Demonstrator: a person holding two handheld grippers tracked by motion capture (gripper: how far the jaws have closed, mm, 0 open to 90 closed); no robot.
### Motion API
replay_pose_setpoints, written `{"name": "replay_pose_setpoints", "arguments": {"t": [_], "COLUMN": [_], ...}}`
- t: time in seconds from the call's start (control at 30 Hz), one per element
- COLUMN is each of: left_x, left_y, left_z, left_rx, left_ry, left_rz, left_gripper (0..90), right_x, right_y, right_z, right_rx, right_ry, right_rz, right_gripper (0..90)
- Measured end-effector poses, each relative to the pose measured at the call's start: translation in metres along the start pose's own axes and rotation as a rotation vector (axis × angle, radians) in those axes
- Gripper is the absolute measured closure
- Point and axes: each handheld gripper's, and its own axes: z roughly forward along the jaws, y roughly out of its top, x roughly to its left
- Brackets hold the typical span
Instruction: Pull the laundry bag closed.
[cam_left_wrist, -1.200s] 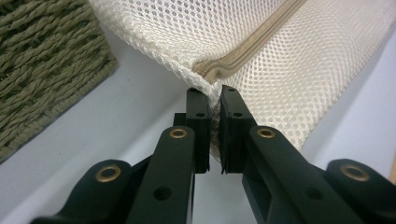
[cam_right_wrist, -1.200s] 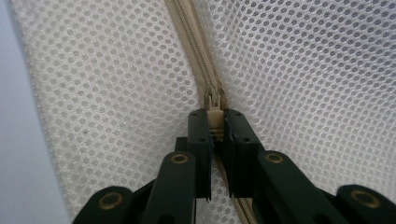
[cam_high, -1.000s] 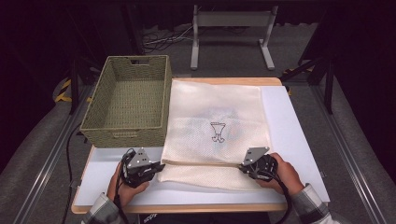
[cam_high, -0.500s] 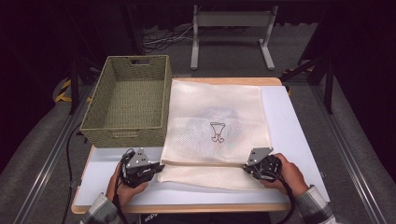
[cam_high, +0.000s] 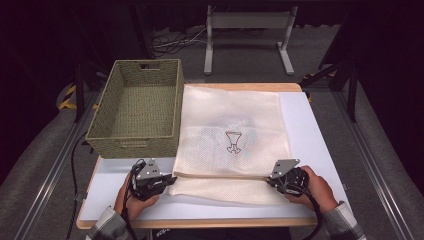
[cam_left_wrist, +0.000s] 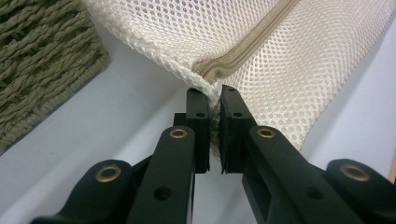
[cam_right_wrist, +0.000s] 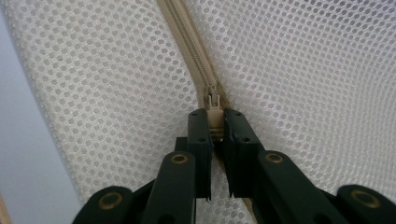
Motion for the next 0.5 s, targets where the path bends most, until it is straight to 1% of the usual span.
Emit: {"name": "replay_pose_setpoints", "arguments": {"t": [0.07,0.13,0.23,0.3,0.4,0.5], "left_x": [0.0002,0.0003,0.0005,0.0007,0.0008,0.0012], "left_y": [-0.0002,-0.0001,-0.0002,-0.0001,-0.0002,-0.0003], "left_z": [0.0002,0.0004,0.0007,0.0008,0.0006,0.0007], "left_rx": [0.002,0.003,0.007,0.009,0.014,0.019], "left_ry": [-0.002,-0.001,-0.003,-0.004,-0.003,-0.001], "left_rz": [-0.002,-0.002,-0.004,-0.005,-0.008,-0.013], "left_gripper": [84.9,84.9,85.0,85.1,85.3,85.4], "right_x": [0.0003,-0.001,-0.0006,-0.0003,0.0,-0.0003], "right_y": [-0.0002,-0.0009,-0.0006,-0.0003,0.0004,0.001], "right_z": [0.0003,0.0004,-0.0003,-0.0007,-0.0013,0.0002], "right_rx": [0.002,-0.002,0.0,0.001,0.009,0.01], "right_ry": [-0.003,0.007,-0.001,0.003,-0.006,-0.004], "right_rz": [0.003,0.002,-0.002,-0.004,-0.01,-0.013], "right_gripper": [82.7,82.7,82.7,82.8,82.8,82.8]}}
